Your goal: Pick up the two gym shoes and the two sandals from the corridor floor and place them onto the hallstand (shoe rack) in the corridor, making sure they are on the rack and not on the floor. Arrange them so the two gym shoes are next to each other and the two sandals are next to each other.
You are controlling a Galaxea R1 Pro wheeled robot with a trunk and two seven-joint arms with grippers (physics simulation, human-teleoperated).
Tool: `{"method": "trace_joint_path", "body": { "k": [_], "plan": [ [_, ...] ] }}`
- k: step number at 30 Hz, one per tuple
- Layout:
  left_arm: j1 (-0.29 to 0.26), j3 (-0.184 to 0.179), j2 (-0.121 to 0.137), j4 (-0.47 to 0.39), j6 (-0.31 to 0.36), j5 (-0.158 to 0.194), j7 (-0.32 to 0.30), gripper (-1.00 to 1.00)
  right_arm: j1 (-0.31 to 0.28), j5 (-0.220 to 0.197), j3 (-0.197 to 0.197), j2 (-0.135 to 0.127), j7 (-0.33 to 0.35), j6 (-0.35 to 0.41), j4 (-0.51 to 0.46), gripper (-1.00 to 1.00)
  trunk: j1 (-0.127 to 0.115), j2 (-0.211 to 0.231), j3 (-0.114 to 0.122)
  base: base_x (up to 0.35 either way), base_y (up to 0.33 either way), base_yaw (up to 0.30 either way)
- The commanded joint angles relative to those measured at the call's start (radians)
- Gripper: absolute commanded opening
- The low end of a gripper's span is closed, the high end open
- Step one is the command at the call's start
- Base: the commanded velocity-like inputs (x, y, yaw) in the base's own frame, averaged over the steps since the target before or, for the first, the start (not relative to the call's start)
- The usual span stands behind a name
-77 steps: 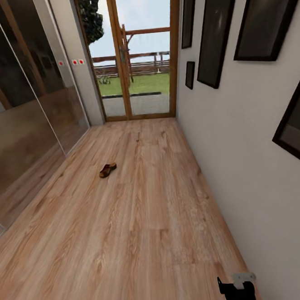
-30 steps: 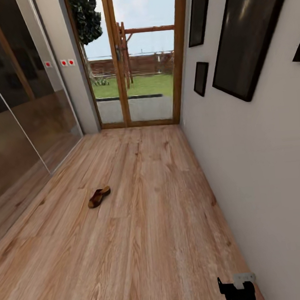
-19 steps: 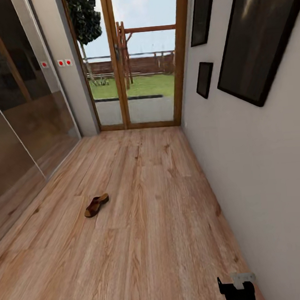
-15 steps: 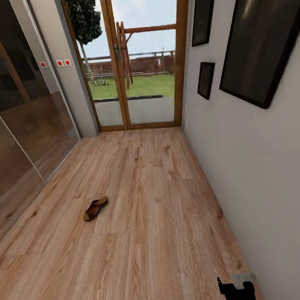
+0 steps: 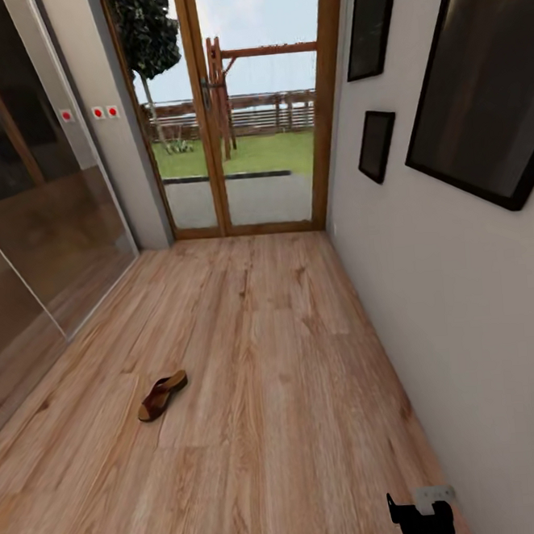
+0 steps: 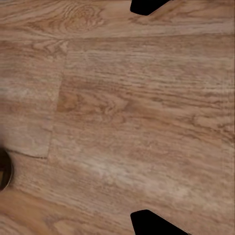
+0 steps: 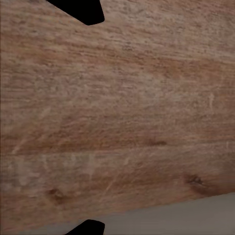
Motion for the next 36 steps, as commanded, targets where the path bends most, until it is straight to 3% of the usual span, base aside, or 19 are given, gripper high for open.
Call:
{"method": "trace_joint_path", "body": {
  "k": [1, 36],
  "plan": [
    [-0.001, 0.002, 0.000, 0.001, 0.001, 0.010, -0.010, 1.00, 0.000, -0.008, 0.009, 0.000, -0.004, -0.002, 0.000, 1.00, 0.000, 0.000, -0.001, 0.339, 0.000, 0.000],
    [-0.001, 0.002, 0.000, 0.001, 0.001, 0.010, -0.010, 1.00, 0.000, -0.008, 0.009, 0.000, -0.004, -0.002, 0.000, 1.00, 0.000, 0.000, -0.001, 0.339, 0.000, 0.000]
  ]
}}
